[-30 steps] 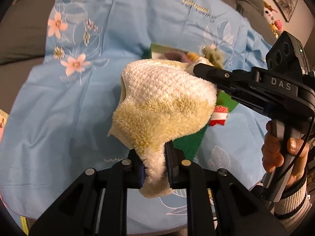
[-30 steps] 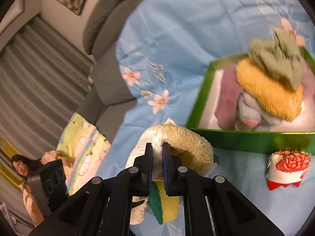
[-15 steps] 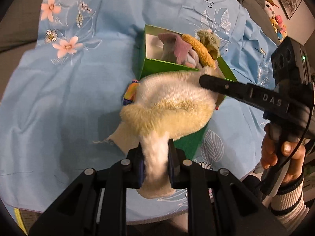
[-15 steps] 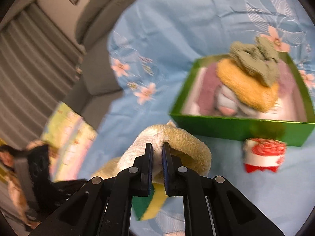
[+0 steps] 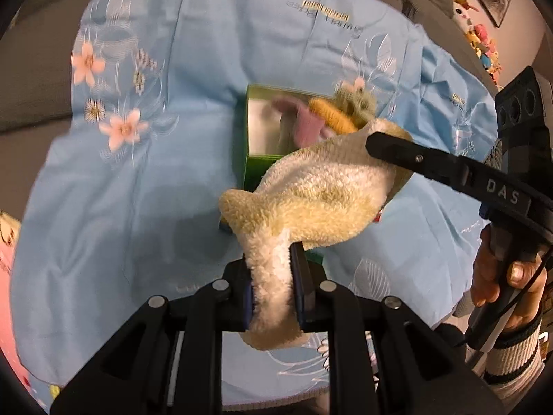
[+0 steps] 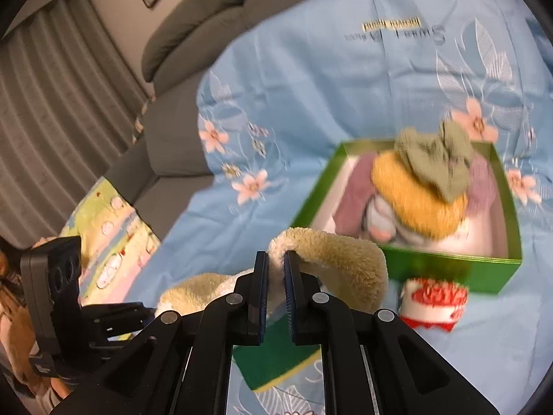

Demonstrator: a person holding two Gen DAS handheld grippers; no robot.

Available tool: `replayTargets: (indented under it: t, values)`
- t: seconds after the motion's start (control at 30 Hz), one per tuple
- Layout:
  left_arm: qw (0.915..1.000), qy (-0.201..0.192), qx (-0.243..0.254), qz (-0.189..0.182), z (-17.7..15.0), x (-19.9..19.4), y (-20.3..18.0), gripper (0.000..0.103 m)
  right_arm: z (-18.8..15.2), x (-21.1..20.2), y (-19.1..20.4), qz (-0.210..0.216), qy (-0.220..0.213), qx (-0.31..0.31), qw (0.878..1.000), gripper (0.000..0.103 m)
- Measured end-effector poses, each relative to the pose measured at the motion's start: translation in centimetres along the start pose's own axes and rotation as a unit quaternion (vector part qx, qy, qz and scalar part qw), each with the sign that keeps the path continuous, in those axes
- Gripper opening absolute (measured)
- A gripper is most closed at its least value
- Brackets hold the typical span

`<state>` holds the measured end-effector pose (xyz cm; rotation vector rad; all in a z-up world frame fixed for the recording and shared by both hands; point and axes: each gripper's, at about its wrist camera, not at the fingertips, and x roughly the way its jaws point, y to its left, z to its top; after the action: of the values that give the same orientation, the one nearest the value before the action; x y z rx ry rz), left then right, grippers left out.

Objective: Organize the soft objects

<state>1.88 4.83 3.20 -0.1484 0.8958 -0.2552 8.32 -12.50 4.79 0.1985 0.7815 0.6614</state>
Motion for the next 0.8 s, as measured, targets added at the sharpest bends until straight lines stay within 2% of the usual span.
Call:
replayTargets:
  t: [0.13, 0.33, 0.8]
  values:
    - [0.9998, -0.015, 0.015, 0.006, 2.1, -0.6, -0.8, 0.016, 1.4, -1.5, 0.7, 0.013, -0.024, -0.007, 1.000, 0.011]
    - [0.9988, -0.033, 0.035, 0.004, 5.2, -0.4, -2.3, 0.016, 4.0, -3.7, 0.8, 0.005, -0.059, -0.021, 0.998, 0.011]
    - [0.9963, -0.047, 0.072, -0.003, 11.0, 2.8, -6.3, 0.016, 7.7, -6.3, -3.4, -0.030, -0.101, -0.017, 0.994, 0.011]
